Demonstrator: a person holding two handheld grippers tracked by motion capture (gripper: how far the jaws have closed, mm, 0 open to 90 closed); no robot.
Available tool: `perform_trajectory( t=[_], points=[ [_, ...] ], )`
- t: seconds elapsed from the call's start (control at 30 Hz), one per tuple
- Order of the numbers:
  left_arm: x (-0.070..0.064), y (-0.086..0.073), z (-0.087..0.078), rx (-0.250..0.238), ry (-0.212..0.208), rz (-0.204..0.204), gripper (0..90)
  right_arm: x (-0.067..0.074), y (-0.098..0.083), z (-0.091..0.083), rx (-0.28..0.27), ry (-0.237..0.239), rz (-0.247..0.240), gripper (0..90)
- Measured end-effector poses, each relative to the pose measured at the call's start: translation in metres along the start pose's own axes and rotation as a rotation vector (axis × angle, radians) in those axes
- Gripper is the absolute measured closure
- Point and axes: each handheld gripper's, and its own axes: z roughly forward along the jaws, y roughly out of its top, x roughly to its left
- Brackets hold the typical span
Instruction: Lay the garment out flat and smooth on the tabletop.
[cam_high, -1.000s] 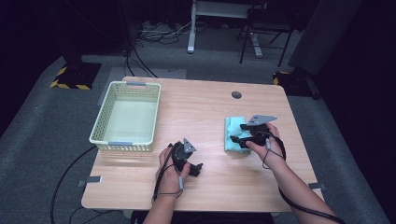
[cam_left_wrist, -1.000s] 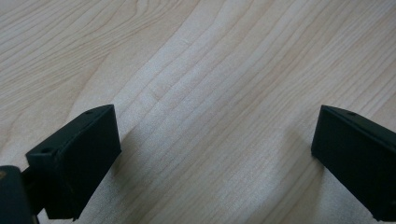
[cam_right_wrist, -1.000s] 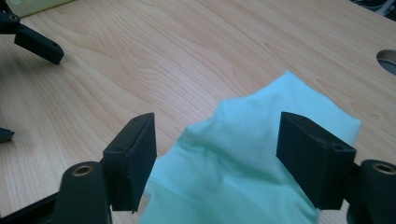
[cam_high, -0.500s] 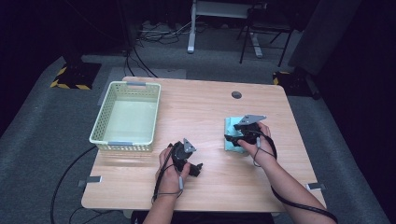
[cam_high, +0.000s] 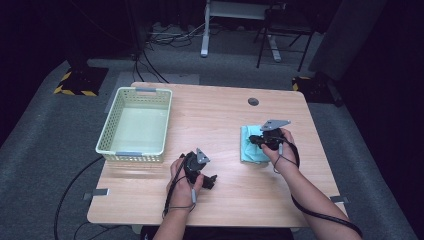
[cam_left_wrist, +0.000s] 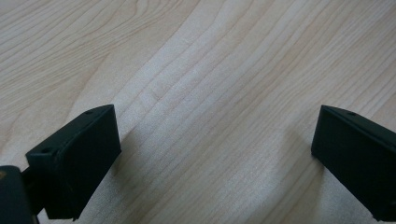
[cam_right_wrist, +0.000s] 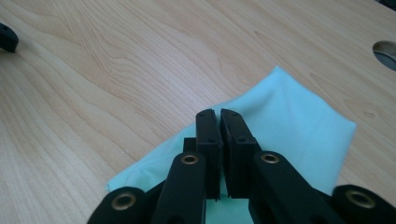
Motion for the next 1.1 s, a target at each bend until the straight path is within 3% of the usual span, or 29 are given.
perform_trajectory(
  t=[0.2,0.43,1.1],
  points=[
    [0.0,0.0,0.0,0.0,0.0,0.0,1.5,-0.012,-0.002,-0.017,-0.023,-0.022,0.009,86.7],
    [0.0,0.0,0.0,0.0,0.0,0.0,1.5,-0.036,-0.014,-0.038,-0.047,-0.046,0.066,86.6],
    [0.0,0.0,0.0,0.0,0.0,0.0,1.4,-0.087,-0.059,-0.058,-0.036,-0.091,0.223,83.2]
  ],
)
